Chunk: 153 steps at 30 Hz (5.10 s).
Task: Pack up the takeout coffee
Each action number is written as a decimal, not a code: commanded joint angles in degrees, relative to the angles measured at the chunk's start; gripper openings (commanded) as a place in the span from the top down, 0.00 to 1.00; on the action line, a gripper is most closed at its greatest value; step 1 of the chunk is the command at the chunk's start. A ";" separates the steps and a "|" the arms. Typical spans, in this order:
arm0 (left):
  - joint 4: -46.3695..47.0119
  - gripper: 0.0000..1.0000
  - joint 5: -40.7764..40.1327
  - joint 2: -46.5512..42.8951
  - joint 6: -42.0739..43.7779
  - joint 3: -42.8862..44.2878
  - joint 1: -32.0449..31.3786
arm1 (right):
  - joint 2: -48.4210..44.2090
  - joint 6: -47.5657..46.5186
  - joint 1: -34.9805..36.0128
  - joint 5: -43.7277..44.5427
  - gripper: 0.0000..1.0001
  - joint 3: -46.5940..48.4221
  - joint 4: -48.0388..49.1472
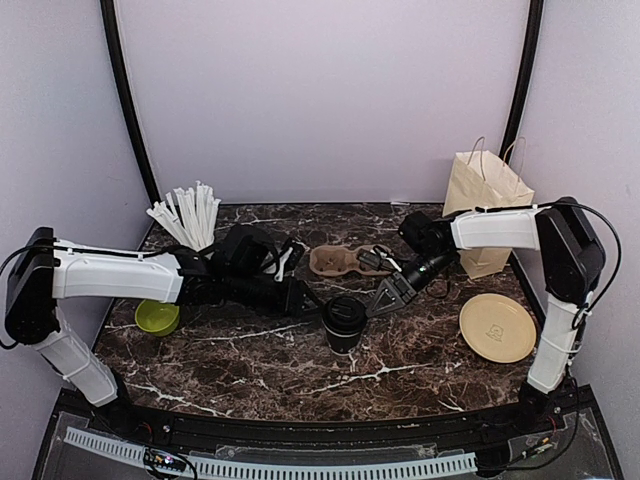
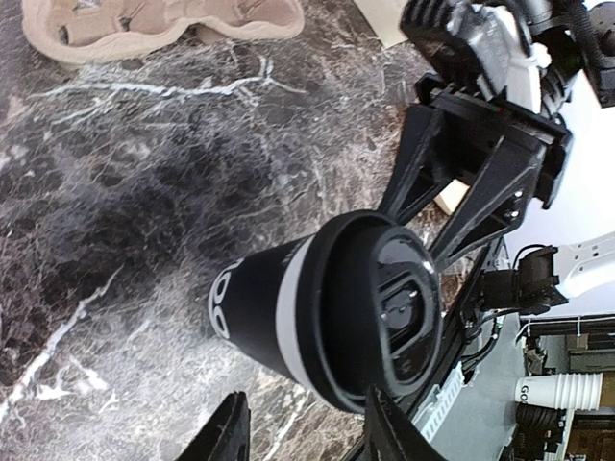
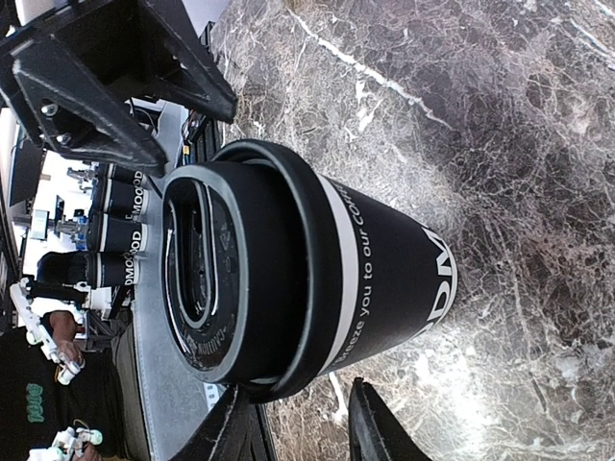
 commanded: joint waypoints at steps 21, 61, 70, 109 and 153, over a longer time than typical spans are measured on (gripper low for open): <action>-3.33 0.77 3.72 9.18 1.07 2.46 1.12 | 2.31 2.47 -0.19 1.76 0.69 0.88 2.52; 1.54 0.78 9.11 14.52 4.70 -6.23 -0.71 | 2.51 2.56 0.60 13.12 0.70 5.02 1.16; 3.70 0.74 12.72 14.85 0.58 -2.61 -1.29 | 2.03 2.34 0.77 14.49 0.69 5.95 -0.45; -8.66 0.32 8.31 11.81 20.93 20.28 2.88 | -6.84 -1.94 2.36 8.03 0.62 -1.10 0.81; -2.06 0.43 7.09 3.97 2.10 6.17 3.02 | -13.24 1.14 -4.87 8.17 0.58 -9.15 2.56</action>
